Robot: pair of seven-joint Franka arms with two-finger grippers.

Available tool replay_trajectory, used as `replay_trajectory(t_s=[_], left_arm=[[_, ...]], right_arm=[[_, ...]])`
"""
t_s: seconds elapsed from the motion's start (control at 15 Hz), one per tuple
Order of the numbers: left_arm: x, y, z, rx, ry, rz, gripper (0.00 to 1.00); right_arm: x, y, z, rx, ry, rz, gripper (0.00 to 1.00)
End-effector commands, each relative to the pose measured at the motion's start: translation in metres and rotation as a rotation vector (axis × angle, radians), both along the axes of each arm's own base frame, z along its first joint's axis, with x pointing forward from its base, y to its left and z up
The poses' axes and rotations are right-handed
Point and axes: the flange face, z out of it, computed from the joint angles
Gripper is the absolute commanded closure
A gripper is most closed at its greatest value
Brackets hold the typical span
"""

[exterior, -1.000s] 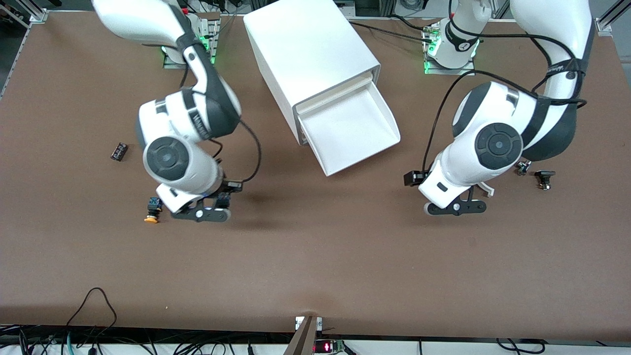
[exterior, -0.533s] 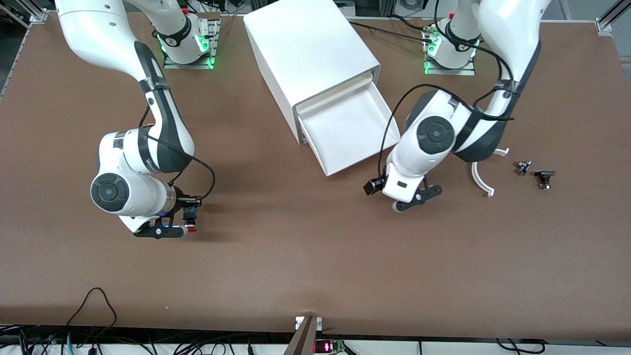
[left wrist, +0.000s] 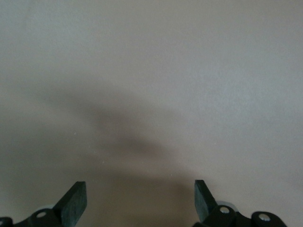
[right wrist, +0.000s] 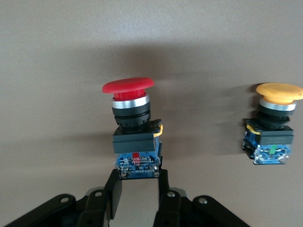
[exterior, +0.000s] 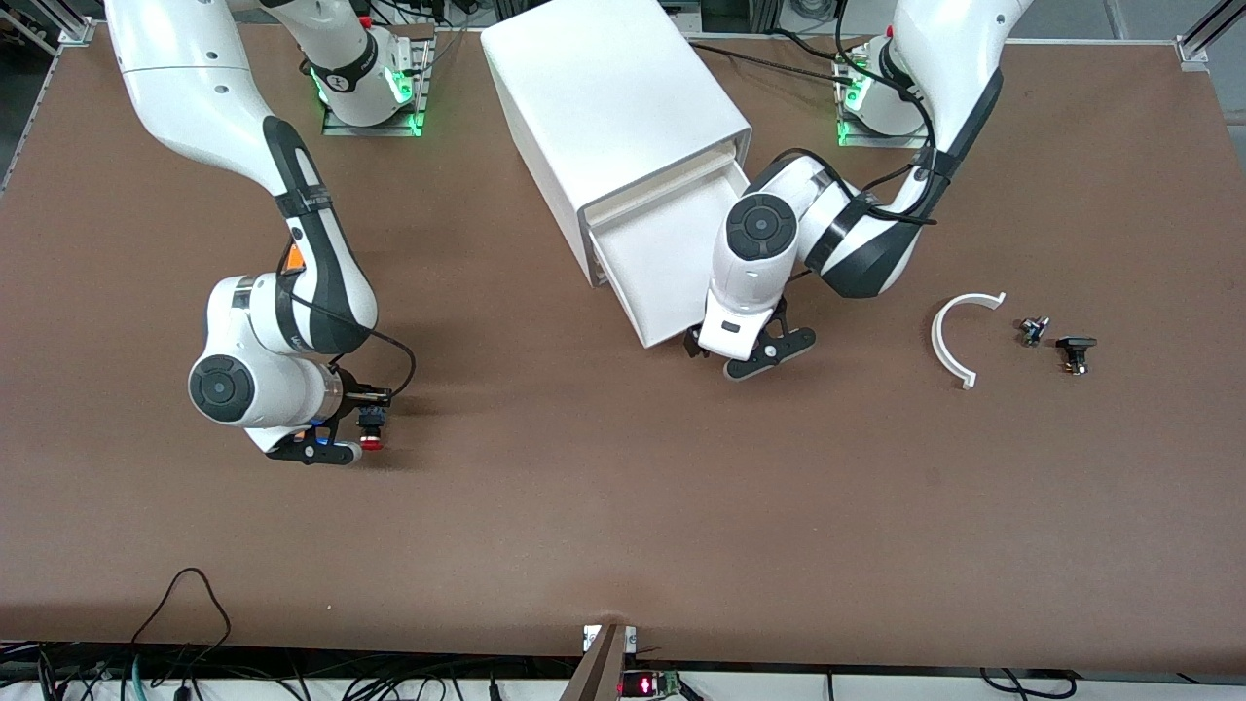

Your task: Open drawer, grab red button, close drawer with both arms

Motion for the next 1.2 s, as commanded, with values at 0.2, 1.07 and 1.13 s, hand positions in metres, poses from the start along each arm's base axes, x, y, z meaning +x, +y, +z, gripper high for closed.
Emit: replay_trajectory(t_s=[0.2, 1.07, 1.13], left_arm=[[-0.037, -0.024, -0.002, -0.017, 0.043, -0.035, 0.0], [-0.096, -0.062, -0.009, -0.079, 0.248, -0.04, 0.0], [-0.099, -0.065, -0.008, -0.078, 0.255, -0.045, 0.0]], right_arm=[[-0.004, -0.008, -0.017, 0.021, 0.004, -0.028, 0.45], [0.003, -0.008, 0.144, 0.067, -0.165, -0.007, 0.0], [-0.002, -0.016, 0.16, 0.067, -0.153, 0.002, 0.0]])
